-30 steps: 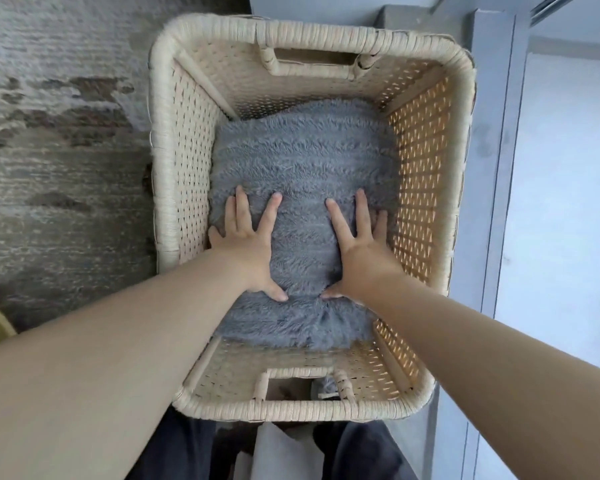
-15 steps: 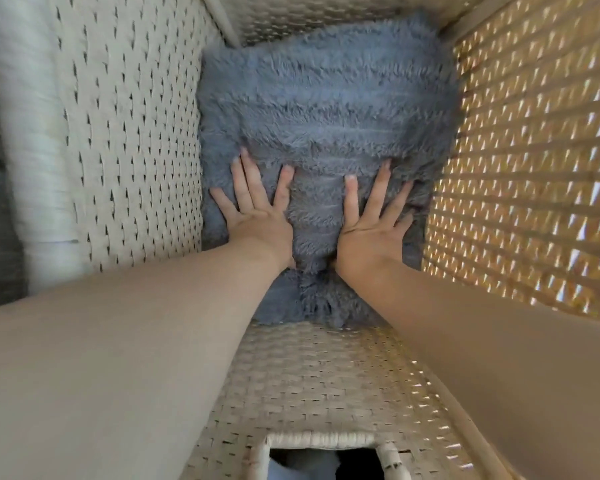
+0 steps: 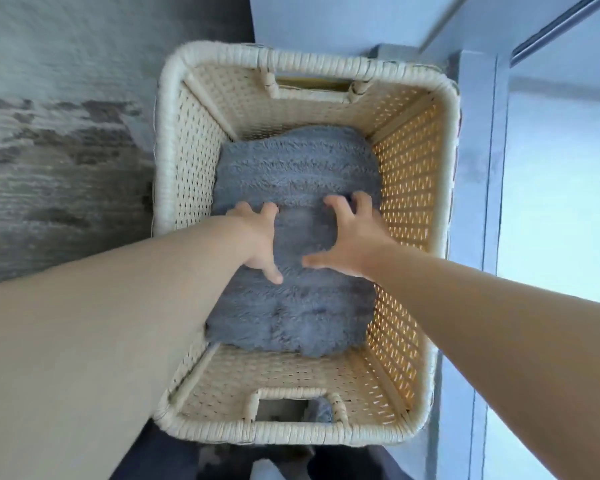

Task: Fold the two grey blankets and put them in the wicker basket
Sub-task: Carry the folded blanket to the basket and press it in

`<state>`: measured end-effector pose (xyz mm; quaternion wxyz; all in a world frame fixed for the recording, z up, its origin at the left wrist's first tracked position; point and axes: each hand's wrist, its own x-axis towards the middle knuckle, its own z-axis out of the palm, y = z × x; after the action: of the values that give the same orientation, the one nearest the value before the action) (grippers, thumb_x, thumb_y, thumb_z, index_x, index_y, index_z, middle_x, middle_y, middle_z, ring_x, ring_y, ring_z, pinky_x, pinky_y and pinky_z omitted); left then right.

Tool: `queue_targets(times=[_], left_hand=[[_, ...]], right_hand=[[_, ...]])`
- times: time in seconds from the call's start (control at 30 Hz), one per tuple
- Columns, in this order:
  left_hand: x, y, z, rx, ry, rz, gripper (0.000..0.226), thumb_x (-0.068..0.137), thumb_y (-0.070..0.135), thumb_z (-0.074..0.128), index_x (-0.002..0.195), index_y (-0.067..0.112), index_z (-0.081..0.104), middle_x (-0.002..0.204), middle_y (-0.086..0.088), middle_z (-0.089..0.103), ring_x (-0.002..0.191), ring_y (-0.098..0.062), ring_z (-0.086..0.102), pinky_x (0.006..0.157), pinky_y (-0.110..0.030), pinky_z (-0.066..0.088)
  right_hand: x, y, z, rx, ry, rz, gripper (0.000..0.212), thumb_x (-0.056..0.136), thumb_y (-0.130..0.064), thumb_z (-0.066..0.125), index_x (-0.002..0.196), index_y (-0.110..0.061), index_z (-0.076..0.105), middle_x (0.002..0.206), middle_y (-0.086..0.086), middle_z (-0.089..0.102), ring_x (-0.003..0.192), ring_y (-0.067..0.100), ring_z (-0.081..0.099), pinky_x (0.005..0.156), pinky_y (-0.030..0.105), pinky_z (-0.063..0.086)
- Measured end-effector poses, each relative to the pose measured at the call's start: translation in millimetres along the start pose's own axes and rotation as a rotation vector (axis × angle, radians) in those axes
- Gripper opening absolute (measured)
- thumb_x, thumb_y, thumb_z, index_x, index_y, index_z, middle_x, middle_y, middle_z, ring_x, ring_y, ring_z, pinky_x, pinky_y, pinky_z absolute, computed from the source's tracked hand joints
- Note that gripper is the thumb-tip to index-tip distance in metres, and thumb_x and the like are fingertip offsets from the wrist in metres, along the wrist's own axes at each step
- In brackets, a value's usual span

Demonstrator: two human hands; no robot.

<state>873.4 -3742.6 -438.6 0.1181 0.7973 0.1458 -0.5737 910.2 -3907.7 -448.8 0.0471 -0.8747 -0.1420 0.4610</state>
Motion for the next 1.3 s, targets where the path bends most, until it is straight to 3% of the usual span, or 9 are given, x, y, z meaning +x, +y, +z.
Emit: queue_targets(times=[0.07,0.2,0.33,0.4,0.57,0.7,0.8,1.03,1.3], left_hand=[[-3.8,-1.8,-3.9,-0.083,0.227,0.04,0.117,0.055,0.046,0.089,0.144,0.029,0.015,0.144,-0.017,0.016,0.132,-0.037,0.028,0.094,-0.049,0.043],[5.7,-3.8,6.7,0.004,0.217,0.063,0.144,0.062,0.039,0.088,0.139,0.042,-0.034,0.151,-0.011,-0.034,0.144,-0.038,-0.016,0.108,-0.06,0.027],[42.2,-2.3,25.9,0.098,0.154,0.061,0.149,0.064,0.047,0.083,0.108,0.037,-0.059,0.141,-0.014,-0.05,0.139,-0.043,-0.027,0.111,-0.061,0.025],[61.9,-0.5,27.0,0.105,0.16,0.055,0.147,0.063,0.05,0.082,0.099,0.036,-0.06,0.142,-0.015,-0.048,0.139,-0.045,-0.027,0.111,-0.06,0.027],[96.0,-0.7,32.7,0.097,0.258,0.038,0.146,0.067,0.044,0.083,0.126,0.036,-0.051,0.148,-0.014,-0.039,0.141,-0.046,-0.02,0.103,-0.06,0.035],[114.1,1.1,49.3,0.118,0.412,0.021,0.137,0.08,0.015,0.072,0.112,0.034,-0.059,0.149,-0.016,-0.033,0.141,-0.048,-0.014,0.099,-0.057,0.04],[133.7,3.7,53.6,0.132,0.454,0.0,0.133,0.081,0.009,0.066,0.109,0.033,-0.061,0.149,-0.016,-0.031,0.14,-0.048,-0.013,0.097,-0.056,0.04],[162.4,6.4,46.0,0.14,0.454,-0.016,0.116,0.086,0.007,0.059,0.133,0.037,-0.042,0.151,-0.014,-0.028,0.141,-0.047,-0.013,0.097,-0.057,0.039],[111.1,-1.7,30.8,0.096,0.397,0.035,0.127,0.08,0.026,0.075,0.138,0.04,-0.037,0.153,-0.011,-0.033,0.143,-0.043,-0.015,0.101,-0.058,0.037]], right_hand=[[1.4,-3.9,-6.4,-0.009,0.181,-0.015,0.13,0.053,-0.064,0.08,0.143,-0.042,-0.011,0.154,0.004,-0.013,0.144,0.034,0.002,0.114,0.05,0.022],[19.9,0.0,-10.0,-0.162,-0.033,0.03,0.149,0.053,-0.058,0.084,0.138,-0.041,-0.037,0.153,-0.001,-0.034,0.146,0.035,-0.016,0.112,0.056,0.025],[48.8,1.1,6.2,-0.198,-0.123,0.04,0.149,0.054,-0.057,0.085,0.141,-0.038,-0.034,0.156,0.001,-0.03,0.145,0.036,-0.017,0.114,0.058,0.019],[66.2,1.8,11.9,-0.197,-0.127,0.045,0.147,0.054,-0.055,0.085,0.144,-0.036,-0.03,0.157,0.002,-0.025,0.146,0.037,-0.015,0.113,0.058,0.02],[95.9,5.7,24.4,-0.179,-0.054,0.043,0.141,0.055,-0.054,0.085,0.149,-0.035,-0.018,0.16,0.001,-0.015,0.146,0.036,-0.009,0.113,0.057,0.023],[111.6,7.2,40.1,-0.154,0.009,0.061,0.128,0.067,-0.041,0.083,0.15,-0.034,-0.015,0.159,0.002,-0.015,0.146,0.036,-0.01,0.113,0.058,0.019],[127.6,9.5,51.8,-0.153,0.087,0.068,0.108,0.082,-0.025,0.071,0.15,-0.033,-0.012,0.159,0.005,-0.012,0.145,0.038,-0.009,0.113,0.059,0.015],[148.1,12.2,57.3,-0.178,0.146,0.066,0.095,0.088,-0.018,0.06,0.151,-0.03,-0.01,0.158,0.007,-0.006,0.144,0.04,-0.003,0.11,0.061,0.017],[100.8,0.9,48.1,-0.179,0.255,0.103,0.098,0.09,-0.025,0.062,0.151,-0.03,-0.015,0.159,0.01,-0.017,0.146,0.037,-0.012,0.114,0.059,0.01]])
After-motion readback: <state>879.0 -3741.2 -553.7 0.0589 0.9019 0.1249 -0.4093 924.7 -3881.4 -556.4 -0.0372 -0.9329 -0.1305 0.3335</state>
